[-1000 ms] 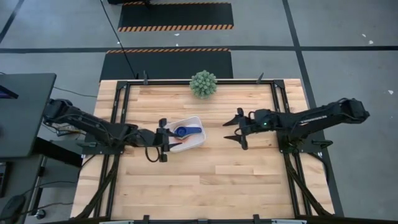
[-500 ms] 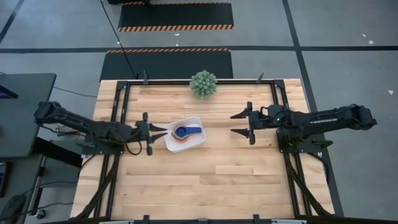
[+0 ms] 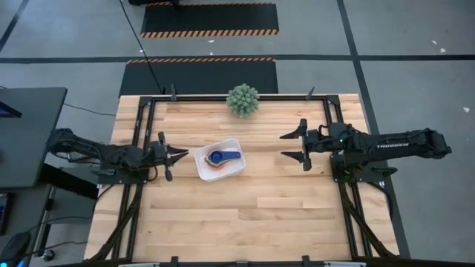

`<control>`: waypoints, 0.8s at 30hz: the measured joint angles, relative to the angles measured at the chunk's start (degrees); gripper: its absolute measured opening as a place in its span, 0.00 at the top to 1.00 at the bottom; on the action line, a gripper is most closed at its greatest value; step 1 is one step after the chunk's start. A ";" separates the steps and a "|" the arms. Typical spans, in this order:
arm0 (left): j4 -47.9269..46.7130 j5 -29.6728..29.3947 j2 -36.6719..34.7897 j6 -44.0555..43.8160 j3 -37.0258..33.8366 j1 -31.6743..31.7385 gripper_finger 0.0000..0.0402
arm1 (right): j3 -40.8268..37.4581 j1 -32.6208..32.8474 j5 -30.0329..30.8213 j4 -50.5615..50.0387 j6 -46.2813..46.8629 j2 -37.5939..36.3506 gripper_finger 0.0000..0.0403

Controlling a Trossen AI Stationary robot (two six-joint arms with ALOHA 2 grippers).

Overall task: Nest measuring cups in basket
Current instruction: Return to Home Position

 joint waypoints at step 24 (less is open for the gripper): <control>-10.13 -1.69 -18.33 1.27 -3.13 -0.09 0.91 | -11.05 -6.89 -3.64 3.64 1.34 -12.45 0.31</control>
